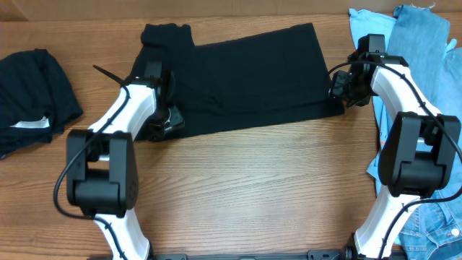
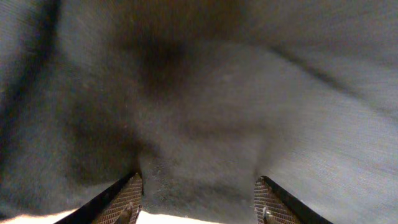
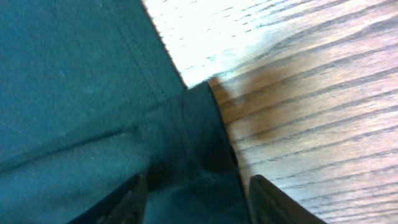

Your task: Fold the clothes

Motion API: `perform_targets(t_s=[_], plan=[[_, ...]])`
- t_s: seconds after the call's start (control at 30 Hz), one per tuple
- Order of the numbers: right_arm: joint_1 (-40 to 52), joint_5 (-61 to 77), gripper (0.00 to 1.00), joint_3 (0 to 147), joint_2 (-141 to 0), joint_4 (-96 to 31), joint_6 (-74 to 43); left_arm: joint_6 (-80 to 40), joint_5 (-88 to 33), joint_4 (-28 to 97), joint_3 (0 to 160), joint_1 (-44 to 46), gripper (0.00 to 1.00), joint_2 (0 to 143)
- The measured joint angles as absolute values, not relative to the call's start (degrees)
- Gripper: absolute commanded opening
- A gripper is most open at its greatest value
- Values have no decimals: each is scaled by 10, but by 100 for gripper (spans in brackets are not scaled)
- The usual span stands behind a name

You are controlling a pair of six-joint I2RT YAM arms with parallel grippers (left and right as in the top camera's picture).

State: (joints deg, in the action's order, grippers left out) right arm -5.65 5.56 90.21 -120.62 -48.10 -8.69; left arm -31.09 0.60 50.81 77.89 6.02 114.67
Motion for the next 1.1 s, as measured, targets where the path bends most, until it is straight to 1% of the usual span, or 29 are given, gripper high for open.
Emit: perform_targets(t_s=[0.03, 0.1, 0.13, 0.17, 0.2, 0.23, 0.5, 0.53, 0.6, 0.63, 0.77, 0.8, 0.87, 0.9, 0.93, 1.0, 1.1], plan=[[-57, 57, 24, 902, -1206, -482, -85, -310, 10, 511, 778, 60, 61, 1158], [-57, 58, 24, 902, -1206, -489, -88, -311, 12, 512, 779, 60, 61, 1159], [-57, 58, 27, 902, -1206, -489, -88, -311, 12, 512, 779, 60, 61, 1159], [-57, 62, 37, 902, -1206, -486, -87, -311, 12, 512, 779, 60, 61, 1159], [-57, 68, 42, 902, -1206, -486, -87, -310, 12, 512, 779, 60, 61, 1159], [-57, 73, 44, 902, -1206, -485, -87, -310, 12, 512, 779, 60, 61, 1159], [-57, 86, 44, 900, -1207, -457, -88, -310, 12, 512, 779, 60, 61, 1160], [-57, 87, 35, 900, -1209, -454, -88, -310, 12, 512, 779, 60, 61, 1160], [-56, 88, 7, 900, -1218, -450, -92, -310, 12, 512, 779, 60, 61, 1159], [-57, 88, 4, 900, -1224, -449, -92, -310, 12, 512, 779, 60, 61, 1159], [-57, 105, 4, 899, -1236, -437, -93, -310, 12, 512, 779, 60, 61, 1159], [-57, 116, 6, 901, -1236, -435, -92, -310, 12, 512, 779, 60, 61, 1159], [-57, 144, 19, 921, -1237, -432, -93, -310, 12, 512, 779, 60, 61, 1159], [-57, 162, 28, 937, -1237, -420, -93, -310, 12, 512, 779, 60, 61, 1159], [-57, 176, 39, 948, -1237, -406, -92, -310, 12, 512, 779, 60, 61, 1159], [-57, 201, 44, 964, -1237, -377, -93, -310, 12, 512, 779, 60, 61, 1159], [-57, 201, 47, 964, -1237, -383, -93, -310, 12, 512, 779, 60, 61, 1159]])
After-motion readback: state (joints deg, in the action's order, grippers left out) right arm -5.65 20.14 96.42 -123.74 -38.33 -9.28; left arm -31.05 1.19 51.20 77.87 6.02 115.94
